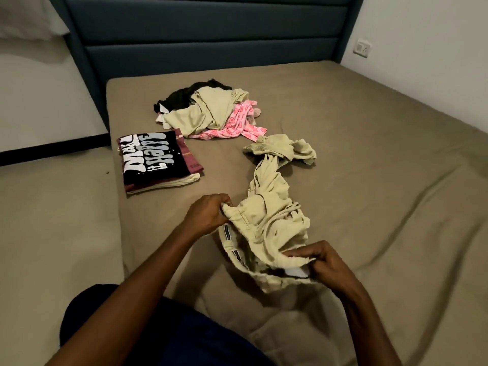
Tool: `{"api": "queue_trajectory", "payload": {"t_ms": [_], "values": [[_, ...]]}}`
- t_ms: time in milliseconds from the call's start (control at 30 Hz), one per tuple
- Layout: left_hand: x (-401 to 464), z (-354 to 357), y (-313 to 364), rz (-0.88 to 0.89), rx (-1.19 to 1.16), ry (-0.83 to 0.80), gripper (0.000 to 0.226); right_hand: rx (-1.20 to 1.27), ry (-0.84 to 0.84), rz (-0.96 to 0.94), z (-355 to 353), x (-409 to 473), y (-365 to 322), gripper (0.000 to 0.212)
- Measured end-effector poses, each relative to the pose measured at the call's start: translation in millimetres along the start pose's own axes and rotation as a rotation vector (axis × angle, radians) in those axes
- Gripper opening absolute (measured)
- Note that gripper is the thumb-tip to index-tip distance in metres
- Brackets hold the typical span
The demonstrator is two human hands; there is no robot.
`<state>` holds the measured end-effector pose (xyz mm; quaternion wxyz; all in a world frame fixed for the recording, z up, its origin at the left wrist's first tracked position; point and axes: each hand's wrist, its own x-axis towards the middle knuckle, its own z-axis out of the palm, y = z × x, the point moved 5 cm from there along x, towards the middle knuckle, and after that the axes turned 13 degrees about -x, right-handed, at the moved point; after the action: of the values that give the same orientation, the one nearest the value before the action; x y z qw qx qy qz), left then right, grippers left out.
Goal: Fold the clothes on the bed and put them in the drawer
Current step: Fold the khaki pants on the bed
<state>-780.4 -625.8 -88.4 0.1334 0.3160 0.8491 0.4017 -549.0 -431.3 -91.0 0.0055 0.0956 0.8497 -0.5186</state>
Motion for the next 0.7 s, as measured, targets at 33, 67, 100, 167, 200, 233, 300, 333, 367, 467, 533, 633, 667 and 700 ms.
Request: {"api": "queue_trajectory", "payload": {"t_ms": [33, 67, 100, 167, 200, 233, 300, 333, 367, 467, 533, 633, 667, 700], "values": [[-3, -8, 1, -0.018, 0.068, 0.126, 0.017, -0.026, 0.117, 0.047, -11, -4, 2, 0.041], [-8, -18, 2, -0.044, 0.113, 0.238, 0.013, -0.123, 0.268, 0.1, -23, -7, 5, 0.04], [-13, -27, 6, -0.074, 0.163, 0.323, 0.013, -0.321, 0.45, 0.17, -38, -11, 8, 0.04], [-18, -42, 16, -0.103, 0.307, 0.384, 0.015, -0.764, 0.765, 0.313, -57, -19, 4, 0.042], [-20, -49, 22, -0.097, 0.333, 0.389, 0.015, -0.957, 0.858, 0.349, -57, -19, 0, 0.043], [-20, -54, 27, -0.102, 0.316, 0.392, 0.017, -1.057, 0.919, 0.382, -59, -18, -7, 0.044], [-21, -64, 34, -0.191, 0.052, 0.352, 0.024, -1.031, 0.93, 0.508, -56, -17, -17, 0.037], [-22, -68, 36, -0.265, -0.187, 0.316, 0.024, -0.941, 0.866, 0.607, -52, -14, -9, 0.032], [-23, -68, 38, -0.348, -0.427, 0.276, 0.023, -0.773, 0.759, 0.705, -47, -10, -2, 0.03], [-35, -77, 42, -0.463, -0.763, 0.213, 0.019, -0.09, 0.563, 0.73, -22, -4, 19, 0.023], [-41, -89, 36, -0.431, -0.749, 0.227, 0.016, 0.102, 0.491, 0.706, -3, -4, 22, 0.016], [-49, -104, 21, -0.441, -0.691, 0.227, 0.01, 0.083, 0.543, 0.652, 2, -12, 16, 0.011], [-50, -106, 19, -0.459, -0.67, 0.237, 0.009, 0.127, 0.555, 0.637, -1, -15, 13, 0.009], [-50, -108, 17, -0.477, -0.662, 0.257, 0.013, 0.166, 0.569, 0.614, -6, -16, 9, 0.012]]}}
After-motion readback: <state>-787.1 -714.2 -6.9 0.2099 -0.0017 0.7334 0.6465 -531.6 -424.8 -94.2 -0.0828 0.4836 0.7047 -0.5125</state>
